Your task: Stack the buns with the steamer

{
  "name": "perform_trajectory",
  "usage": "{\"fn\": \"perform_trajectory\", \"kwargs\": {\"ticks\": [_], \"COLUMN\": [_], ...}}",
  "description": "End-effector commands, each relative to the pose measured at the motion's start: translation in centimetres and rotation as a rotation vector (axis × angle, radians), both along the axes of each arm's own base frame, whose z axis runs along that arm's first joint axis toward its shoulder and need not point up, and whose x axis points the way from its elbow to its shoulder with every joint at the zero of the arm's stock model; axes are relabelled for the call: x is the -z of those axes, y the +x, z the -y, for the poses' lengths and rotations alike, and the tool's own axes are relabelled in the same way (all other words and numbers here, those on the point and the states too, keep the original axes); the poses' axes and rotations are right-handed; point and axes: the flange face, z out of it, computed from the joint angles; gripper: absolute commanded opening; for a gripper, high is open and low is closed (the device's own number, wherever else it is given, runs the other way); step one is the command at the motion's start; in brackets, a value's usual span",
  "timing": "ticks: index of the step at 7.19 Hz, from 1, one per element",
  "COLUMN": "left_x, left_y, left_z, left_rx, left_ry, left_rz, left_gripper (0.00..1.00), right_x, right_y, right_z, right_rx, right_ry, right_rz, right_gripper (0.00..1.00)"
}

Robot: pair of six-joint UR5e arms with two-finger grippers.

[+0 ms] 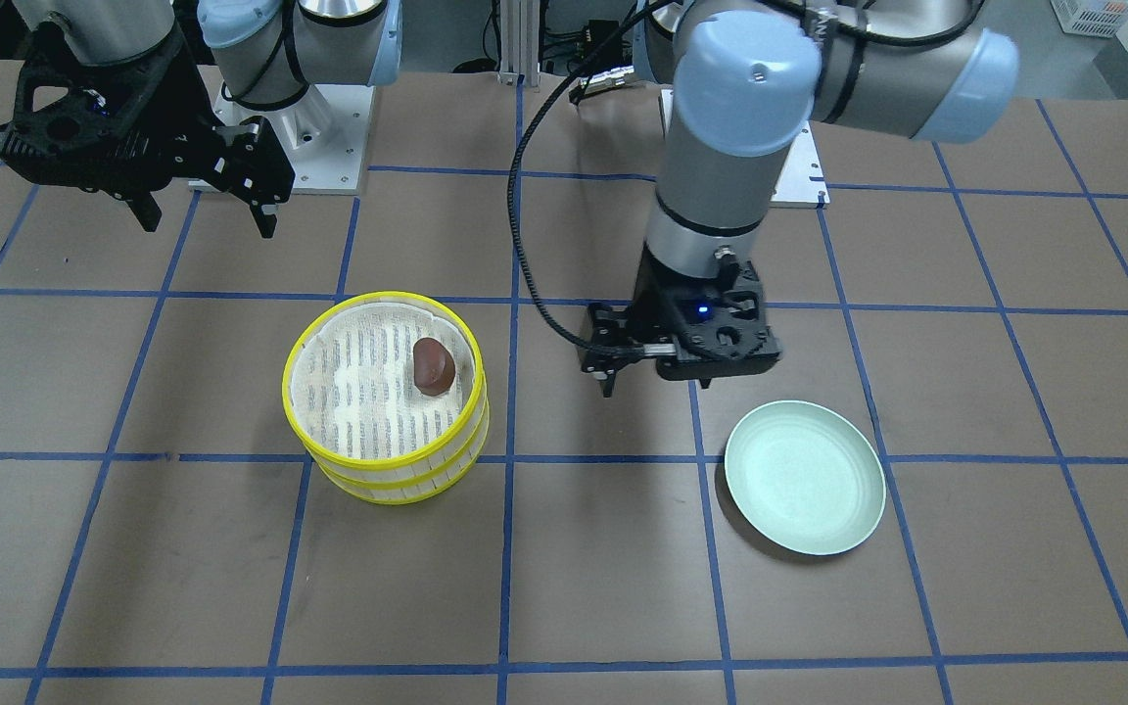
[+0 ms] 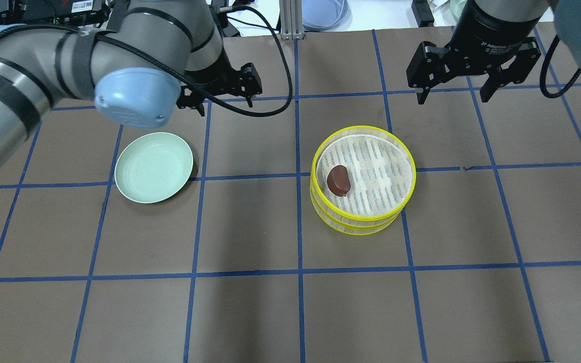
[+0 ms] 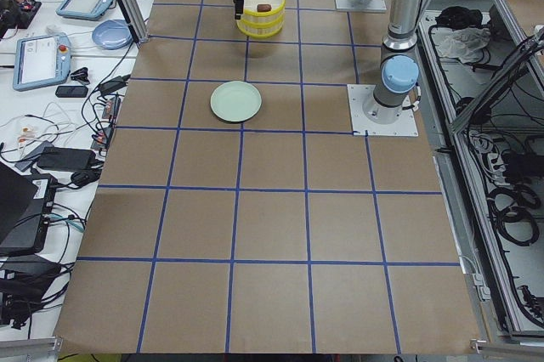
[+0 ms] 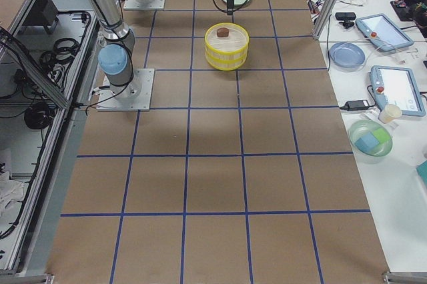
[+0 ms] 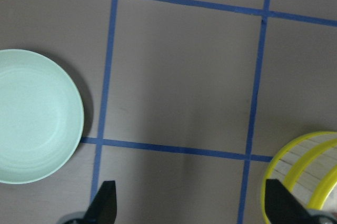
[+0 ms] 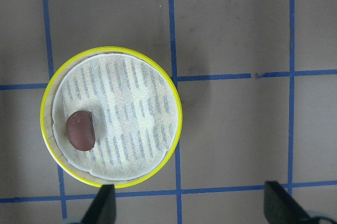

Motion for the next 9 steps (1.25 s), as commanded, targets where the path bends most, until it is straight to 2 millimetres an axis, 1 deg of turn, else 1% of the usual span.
{"fn": "perform_trajectory", "kwargs": {"ticks": [1,2,3,4,5,6,7,8,9], "left_x": [-6.0,-9.8,-13.0,-14.5,-15.0,-14.4,-14.3,-13.9,-13.5], "left_y": [4.5,4.7,4.8,5.0,5.6,6.1,7.7,8.3,8.3], "left_z": [-2.7,-4.5,-6.9,-8.8,-9.2,-8.6,-6.3,-4.9,-4.4], "left_rx": [0.046,0.046,0.048,0.052,0.106,0.121,0.084,0.071,0.075], "left_ry": [-0.007,-0.004,0.008,0.017,0.006,0.011,-0.053,-0.059,-0.051], "left_rz": [0.026,0.026,0.027,0.030,0.060,0.062,0.042,0.023,0.025], "left_gripper": [1.00,1.00,1.00,1.00,1.00,1.00,1.00,1.00,1.00], "right_x": [-0.1,-0.1,-0.1,-0.1,-0.1,-0.1,-0.1,-0.1,-0.1], "right_y": [0.1,0.1,0.1,0.1,0.1,0.1,0.1,0.1,0.0], "right_z": [0.0,-0.1,-0.1,-0.1,-0.1,-0.1,-0.1,-0.1,-0.1], "right_rx": [0.006,0.007,0.007,0.007,0.007,0.007,0.007,0.007,0.006], "right_ry": [-0.001,-0.003,-0.003,-0.003,-0.003,-0.003,-0.003,-0.003,-0.003], "right_rz": [0.006,0.006,0.006,0.006,0.006,0.006,0.006,0.006,0.003], "right_gripper": [0.99,0.99,1.00,1.00,1.00,1.00,1.00,1.00,1.00]}}
